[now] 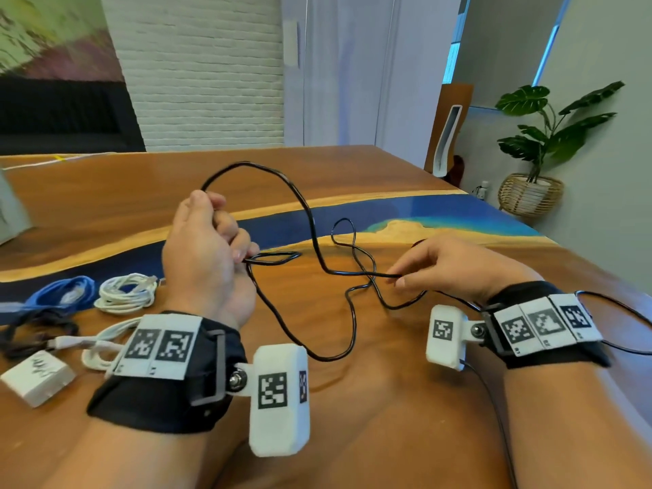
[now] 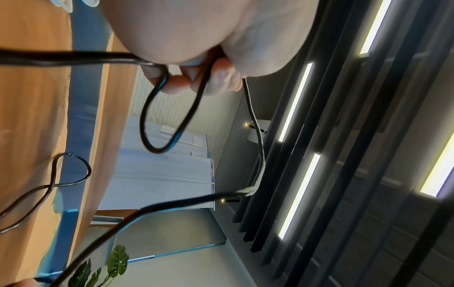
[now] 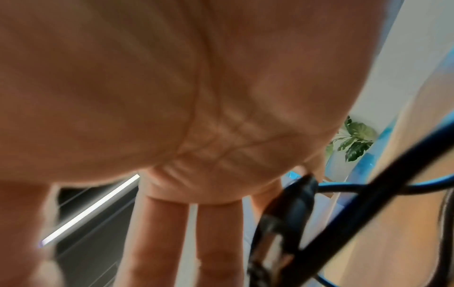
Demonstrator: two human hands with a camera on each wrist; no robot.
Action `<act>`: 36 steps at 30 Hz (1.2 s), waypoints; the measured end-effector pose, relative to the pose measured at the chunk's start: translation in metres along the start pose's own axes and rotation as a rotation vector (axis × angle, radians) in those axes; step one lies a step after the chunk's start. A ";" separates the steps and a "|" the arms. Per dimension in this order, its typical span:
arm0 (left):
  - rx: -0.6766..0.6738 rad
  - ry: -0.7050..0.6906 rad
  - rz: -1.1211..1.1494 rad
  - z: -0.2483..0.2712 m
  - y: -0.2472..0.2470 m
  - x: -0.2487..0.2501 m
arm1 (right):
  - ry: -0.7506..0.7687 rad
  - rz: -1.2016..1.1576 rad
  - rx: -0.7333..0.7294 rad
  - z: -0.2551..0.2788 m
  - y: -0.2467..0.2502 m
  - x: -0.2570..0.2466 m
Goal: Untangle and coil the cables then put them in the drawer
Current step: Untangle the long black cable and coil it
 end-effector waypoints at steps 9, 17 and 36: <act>-0.201 0.262 -0.259 0.021 -0.019 -0.041 | 0.064 -0.443 0.919 0.020 0.066 0.007; -0.231 -0.023 -0.547 0.029 -0.037 -0.016 | 0.131 -0.091 0.741 0.011 0.056 -0.009; -0.297 -0.089 -0.137 0.012 -0.106 -0.009 | -0.068 0.008 0.405 -0.003 0.034 0.030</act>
Point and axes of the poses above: each hand's wrist, its own z-axis away from the middle knuckle, its own y-axis out of the back of the hand, x = y × z, the point moved 9 cm from there along -z, towards the middle knuckle, and after that the axes turned 10 degrees about z, right-handed, at the moved point
